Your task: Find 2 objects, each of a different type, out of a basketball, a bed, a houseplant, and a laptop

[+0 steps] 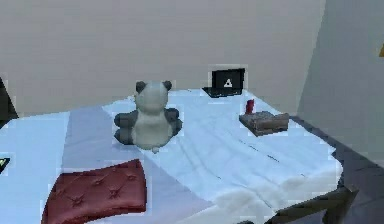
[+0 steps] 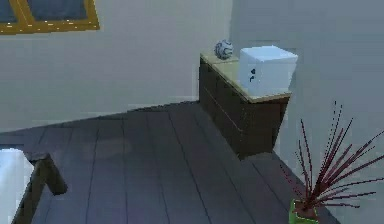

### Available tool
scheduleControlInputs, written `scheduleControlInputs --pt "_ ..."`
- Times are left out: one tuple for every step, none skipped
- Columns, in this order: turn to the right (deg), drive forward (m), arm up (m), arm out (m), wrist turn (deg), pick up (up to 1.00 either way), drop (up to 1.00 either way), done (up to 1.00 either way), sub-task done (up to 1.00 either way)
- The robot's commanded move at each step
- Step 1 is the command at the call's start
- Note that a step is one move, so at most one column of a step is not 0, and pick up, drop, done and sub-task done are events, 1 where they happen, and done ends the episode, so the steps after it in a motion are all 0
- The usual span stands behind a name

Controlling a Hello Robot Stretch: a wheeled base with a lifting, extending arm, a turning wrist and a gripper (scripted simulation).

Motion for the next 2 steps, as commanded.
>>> scheduleControlInputs --pt "-12.0 0.00 0.00 0.00 0.0 0.00 0.00 0.00 0.00" --pt "0.0 0.00 0.00 0.00 0.0 0.00 0.00 1.00 0.00"
